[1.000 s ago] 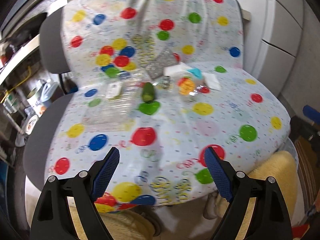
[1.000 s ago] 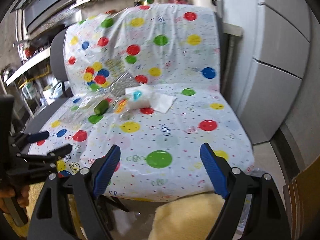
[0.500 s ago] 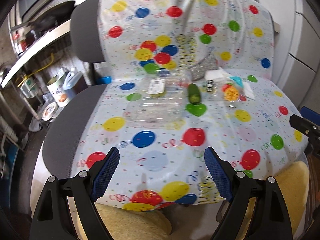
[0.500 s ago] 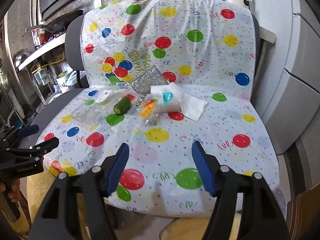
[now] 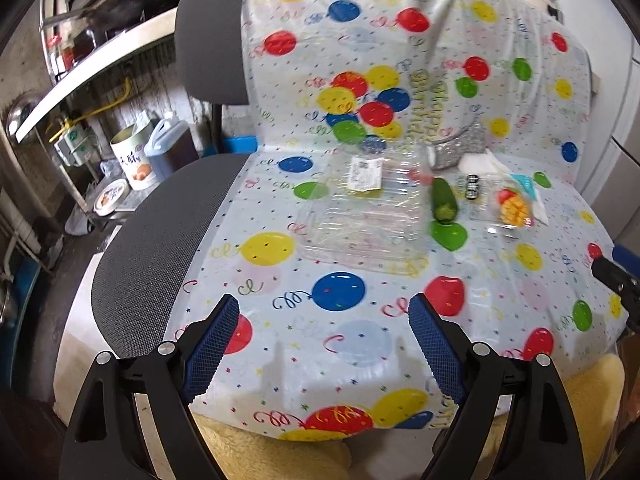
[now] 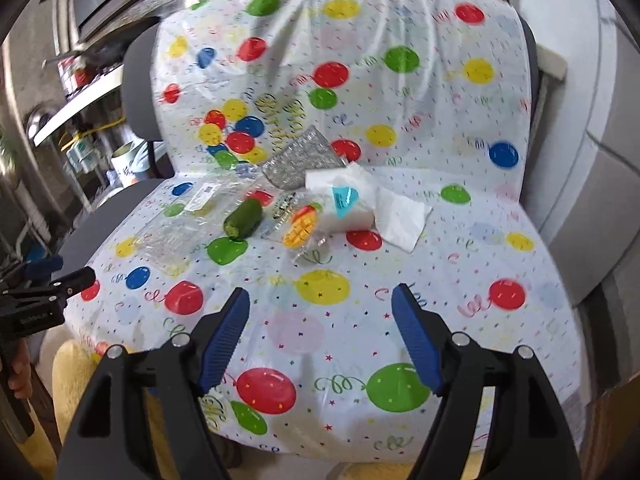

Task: Collect trash
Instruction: 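Move both grippers back over the chair toward the remaining items, then grasp the clear plastic tray with the left gripper while the right grasps the mango snack bag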

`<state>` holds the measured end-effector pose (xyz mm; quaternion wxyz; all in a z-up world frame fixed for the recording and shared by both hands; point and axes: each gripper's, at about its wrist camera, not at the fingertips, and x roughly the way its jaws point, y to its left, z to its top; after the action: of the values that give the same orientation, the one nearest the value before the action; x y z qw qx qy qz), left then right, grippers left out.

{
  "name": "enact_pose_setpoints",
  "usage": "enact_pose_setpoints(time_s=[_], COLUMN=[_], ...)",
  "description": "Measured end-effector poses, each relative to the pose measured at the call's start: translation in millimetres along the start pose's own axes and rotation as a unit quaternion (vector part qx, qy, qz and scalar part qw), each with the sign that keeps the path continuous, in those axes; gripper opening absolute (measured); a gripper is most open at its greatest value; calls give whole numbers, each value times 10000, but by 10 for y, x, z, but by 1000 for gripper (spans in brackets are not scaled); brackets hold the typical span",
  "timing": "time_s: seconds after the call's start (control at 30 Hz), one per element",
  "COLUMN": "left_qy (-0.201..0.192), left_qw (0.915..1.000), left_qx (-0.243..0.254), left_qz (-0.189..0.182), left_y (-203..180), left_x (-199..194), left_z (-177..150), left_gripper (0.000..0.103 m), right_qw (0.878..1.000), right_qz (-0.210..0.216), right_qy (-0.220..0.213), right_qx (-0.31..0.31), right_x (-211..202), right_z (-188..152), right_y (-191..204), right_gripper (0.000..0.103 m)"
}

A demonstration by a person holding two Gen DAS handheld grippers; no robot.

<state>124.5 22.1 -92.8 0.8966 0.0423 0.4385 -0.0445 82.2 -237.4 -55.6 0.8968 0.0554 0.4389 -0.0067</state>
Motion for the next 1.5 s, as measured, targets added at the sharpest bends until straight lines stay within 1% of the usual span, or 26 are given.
enact_pose_setpoints(time_s=[0.07,0.17,0.3,0.4,0.5,0.53,0.6,0.63,0.67,0.73,0.83,0.93,1.0,1.1,1.13,1.17,1.3,1.37,1.4,1.43,1.47,1.5], left_qy=[23,69,25,-3,-38,-46,-43,14,61,140,191,266,369,458,486,513,600,580,521,490,471,452], left_qw=[10000,9999,9998,9998,9999,9999,9999,9999,9998,9996,9991,9983,9970,9958,9956,9954,9947,9948,9951,9951,9950,9948], left_qx=[-11,-94,-180,-172,-152,-140,-119,-101,-100,-120,-138,-172,-204,-118,-78,-40,105,209,269,325,379,450], left_qz=[14,-66,-70,-30,-56,-83,-107,-115,-137,-227,-357,-485,-656,-787,-795,-803,-829,-807,-800,-799,-789,-796], left_y=[28,98,183,204,215,215,222,226,229,248,299,335,347,292,273,258,210,178,158,149,132,105], left_x=[59,156,295,388,491,520,596,668,711,803,906,1000,1086,1230,1270,1314,1509,1564,1573,1577,1579,1577], left_z=[22,78,230,336,447,472,513,536,546,568,598,647,684,746,759,776,853,864,872,890,897,902], left_gripper=[86,86,86,86,86,86,83,80,72,70,66,60,52,49,49,48,48,48,48,47,44,39], right_qw=[9999,9997,9998,10000,10000,9999,9998,9995,9992,9981,9967,9952,9942,9933,9932,9931,9928,9931,9932,9936,9939,9945], right_qz=[11,-12,27,1,38,75,135,187,230,281,304,365,447,597,630,650,685,689,683,659,641,607], right_qy=[86,219,176,48,35,50,115,199,251,418,558,655,688,682,672,685,753,781,797,787,773,747], right_qx=[84,87,71,27,58,69,96,146,202,363,510,629,693,719,709,702,637,546,507,481,454,402], right_x=[91,201,247,283,388,424,552,640,696,853,995,1083,1117,1134,1133,1138,1171,1189,1199,1198,1194,1174], right_z=[-27,-25,68,186,323,357,429,460,475,498,487,457,448,451,459,468,502,512,517,520,523,533], right_y=[-34,-57,-65,-46,-37,-34,-25,-30,-36,-67,-103,-137,-150,-153,-153,-151,-121,-79,-58,-42,-32,-8], right_gripper=[72,72,72,72,55,53,52,52,52,52,52,52,52,51,45,44,43,39,35,35,35,33])
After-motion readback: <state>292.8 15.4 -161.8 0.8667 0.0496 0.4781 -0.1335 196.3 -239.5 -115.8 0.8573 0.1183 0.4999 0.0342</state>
